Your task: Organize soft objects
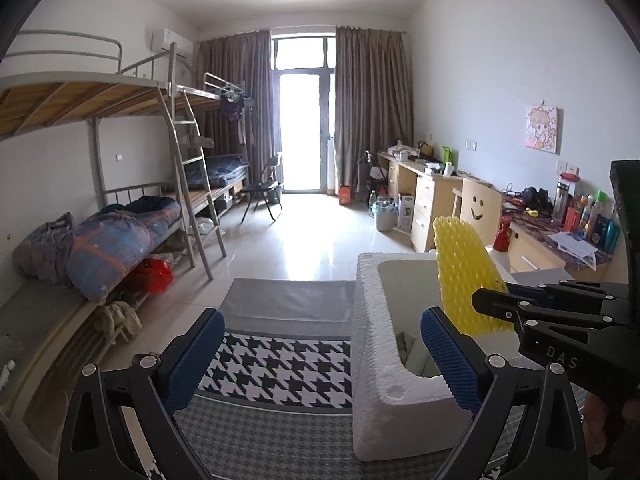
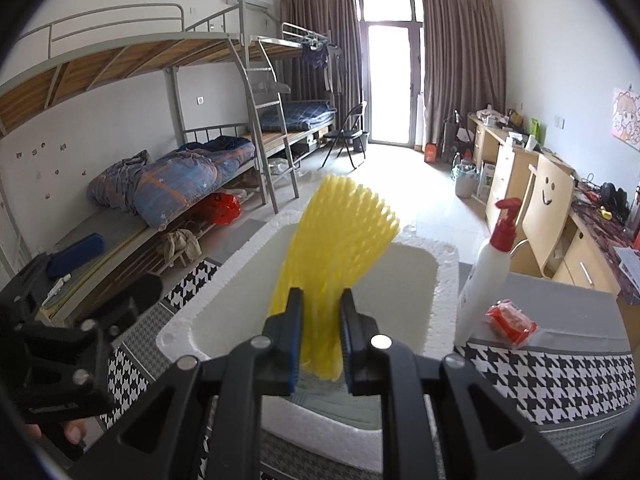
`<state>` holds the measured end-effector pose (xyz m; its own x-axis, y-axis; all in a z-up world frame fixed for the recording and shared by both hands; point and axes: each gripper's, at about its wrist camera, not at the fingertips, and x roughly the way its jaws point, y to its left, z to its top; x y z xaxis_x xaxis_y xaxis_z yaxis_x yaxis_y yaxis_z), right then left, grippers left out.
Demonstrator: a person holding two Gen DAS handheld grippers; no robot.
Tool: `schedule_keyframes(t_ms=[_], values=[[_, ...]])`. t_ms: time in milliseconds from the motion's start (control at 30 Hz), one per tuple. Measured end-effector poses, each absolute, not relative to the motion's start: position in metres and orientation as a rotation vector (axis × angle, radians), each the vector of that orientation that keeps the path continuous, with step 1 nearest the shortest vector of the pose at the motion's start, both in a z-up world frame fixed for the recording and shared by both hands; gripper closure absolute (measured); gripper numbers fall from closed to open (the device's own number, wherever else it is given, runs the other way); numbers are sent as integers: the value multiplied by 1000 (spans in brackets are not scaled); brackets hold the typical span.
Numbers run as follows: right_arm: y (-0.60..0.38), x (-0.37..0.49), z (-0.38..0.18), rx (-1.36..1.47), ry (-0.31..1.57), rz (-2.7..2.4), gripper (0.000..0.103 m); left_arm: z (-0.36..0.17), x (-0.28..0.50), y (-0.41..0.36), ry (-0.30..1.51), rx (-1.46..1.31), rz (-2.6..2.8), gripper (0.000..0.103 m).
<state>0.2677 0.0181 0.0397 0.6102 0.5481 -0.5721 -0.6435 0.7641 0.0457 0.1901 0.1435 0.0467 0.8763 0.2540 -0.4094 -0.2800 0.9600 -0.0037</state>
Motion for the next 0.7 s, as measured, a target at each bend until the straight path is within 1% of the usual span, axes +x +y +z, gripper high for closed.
schedule_keyframes(t_ms=[267, 333, 400, 467, 700], values=[[24, 275, 36, -179, 624, 684, 81, 46, 187, 145, 415, -67, 280, 4], [27, 278, 34, -198, 636, 684, 72, 46, 187, 145, 415, -65, 279, 4], [29, 277, 34, -200, 632, 680, 45, 46, 186, 146, 414, -66, 280, 4], [26, 276, 35, -187, 622, 684, 37, 46, 186, 146, 415, -67, 281, 4], [22, 275, 37, -177, 620, 689, 37, 49, 184, 145, 419, -63, 276, 4]])
